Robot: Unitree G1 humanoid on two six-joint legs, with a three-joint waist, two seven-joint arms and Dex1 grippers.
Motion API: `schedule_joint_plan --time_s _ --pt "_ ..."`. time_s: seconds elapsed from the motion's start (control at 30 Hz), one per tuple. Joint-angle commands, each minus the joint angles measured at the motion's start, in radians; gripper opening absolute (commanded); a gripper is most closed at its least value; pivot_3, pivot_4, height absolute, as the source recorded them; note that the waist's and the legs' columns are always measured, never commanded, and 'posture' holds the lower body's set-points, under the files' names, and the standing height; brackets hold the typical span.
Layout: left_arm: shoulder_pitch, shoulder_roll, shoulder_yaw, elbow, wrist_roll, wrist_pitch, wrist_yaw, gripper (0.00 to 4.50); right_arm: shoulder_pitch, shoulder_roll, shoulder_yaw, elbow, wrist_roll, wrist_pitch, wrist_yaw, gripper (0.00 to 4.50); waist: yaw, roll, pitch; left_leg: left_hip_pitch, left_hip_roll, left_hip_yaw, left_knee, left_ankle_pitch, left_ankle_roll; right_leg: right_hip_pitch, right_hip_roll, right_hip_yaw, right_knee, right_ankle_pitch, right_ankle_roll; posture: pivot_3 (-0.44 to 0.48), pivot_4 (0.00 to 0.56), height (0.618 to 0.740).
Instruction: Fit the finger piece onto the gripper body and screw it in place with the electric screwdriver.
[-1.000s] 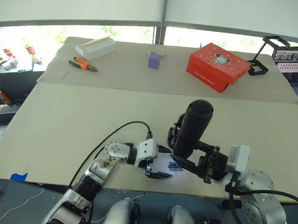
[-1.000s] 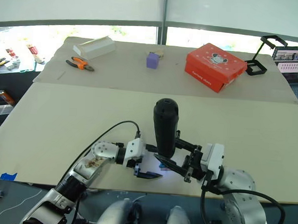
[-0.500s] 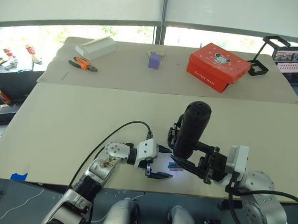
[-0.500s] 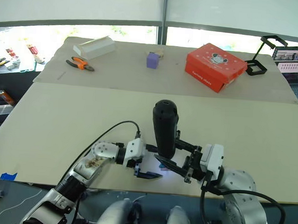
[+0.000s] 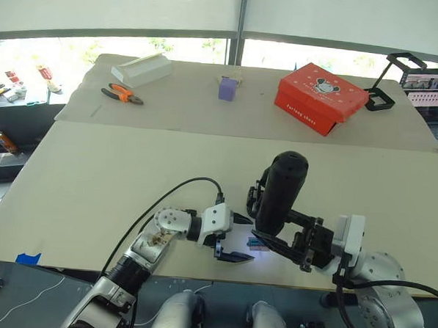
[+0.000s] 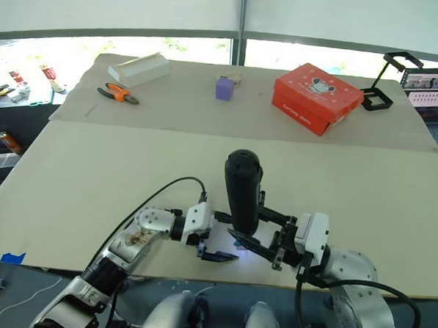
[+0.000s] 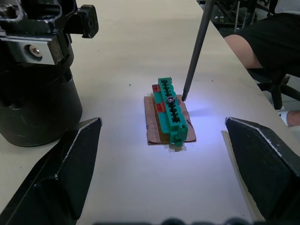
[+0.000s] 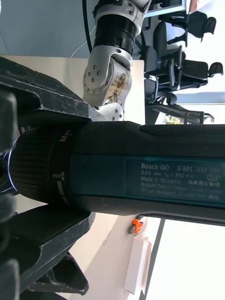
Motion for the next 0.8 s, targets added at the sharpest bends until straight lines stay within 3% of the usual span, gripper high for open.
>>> schedule_joint_plan --time_s 0.03,0.8 --pt "0.018 -0.007 -0.036 0.013 0.015 0.010 -0.004 4.46 -0.009 -0.009 -0.029 -0.041 0.045 -0.002 0.001 1.94 0.001 0.000 0.000 0.000 0.000 0.000 0.000 0.000 0.000 0.000 0.000 0.000 0.000 0.000 0.000 0.000 0.150 0.740" --pt "0.017 -0.006 -0.037 0.012 0.015 0.017 -0.006 4.46 -0.043 0.017 -0.035 -0.022 0.032 -0.028 -0.009 1.94 0.006 0.000 0.000 0.000 0.000 0.000 0.000 0.000 0.000 0.000 0.000 0.000 0.000 0.000 0.000 0.000 0.150 0.740"
